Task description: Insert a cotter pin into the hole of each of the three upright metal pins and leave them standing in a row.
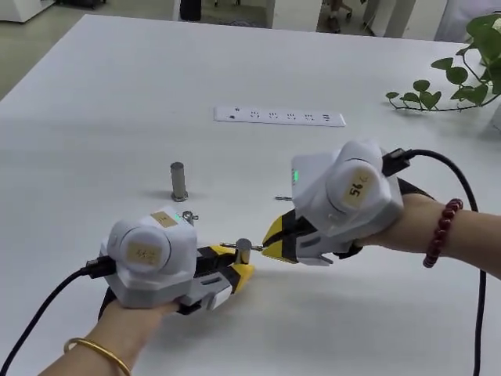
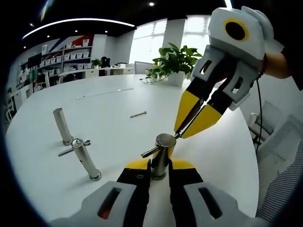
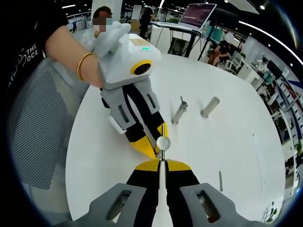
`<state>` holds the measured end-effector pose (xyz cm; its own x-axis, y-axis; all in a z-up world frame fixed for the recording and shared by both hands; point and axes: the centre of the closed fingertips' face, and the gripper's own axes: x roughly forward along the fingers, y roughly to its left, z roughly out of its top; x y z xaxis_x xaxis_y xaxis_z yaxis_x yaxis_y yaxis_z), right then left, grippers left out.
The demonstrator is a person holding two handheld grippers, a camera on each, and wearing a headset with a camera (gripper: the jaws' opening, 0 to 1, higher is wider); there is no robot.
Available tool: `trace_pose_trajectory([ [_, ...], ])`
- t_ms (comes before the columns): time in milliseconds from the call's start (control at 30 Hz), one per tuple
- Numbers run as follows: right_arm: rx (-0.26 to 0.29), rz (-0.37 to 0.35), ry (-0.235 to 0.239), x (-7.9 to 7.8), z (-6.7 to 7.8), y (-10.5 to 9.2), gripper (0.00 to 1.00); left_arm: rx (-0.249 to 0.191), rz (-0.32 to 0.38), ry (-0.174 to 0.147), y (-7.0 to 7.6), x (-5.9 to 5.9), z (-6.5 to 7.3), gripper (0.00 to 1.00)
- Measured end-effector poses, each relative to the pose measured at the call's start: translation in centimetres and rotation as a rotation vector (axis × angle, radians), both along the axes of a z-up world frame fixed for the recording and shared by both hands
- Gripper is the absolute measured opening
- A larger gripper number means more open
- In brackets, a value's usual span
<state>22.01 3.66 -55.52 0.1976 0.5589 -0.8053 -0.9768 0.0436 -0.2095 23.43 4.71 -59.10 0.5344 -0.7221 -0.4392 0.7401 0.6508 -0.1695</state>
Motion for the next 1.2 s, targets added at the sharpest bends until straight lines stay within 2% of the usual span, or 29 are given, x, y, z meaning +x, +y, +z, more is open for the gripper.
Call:
trace_pose_trajectory([
  [967,0.021,0.009,-0.003,0.20,-0.01,0.59,0.00,0.000,0.009,0.015,-0.01,0.00,-0.16,0.12],
  [1100,0.028,0.002,-0.005,0.29,0.02,0.63,0.00,0.015,0.017,0.015,0.23,0.11,-0.37,0.20],
  [1200,0.045,-0.008,0.004,0.20,0.14,0.79,0.05,0.013,0.019,0.020,0.45,0.10,-0.29,0.23],
])
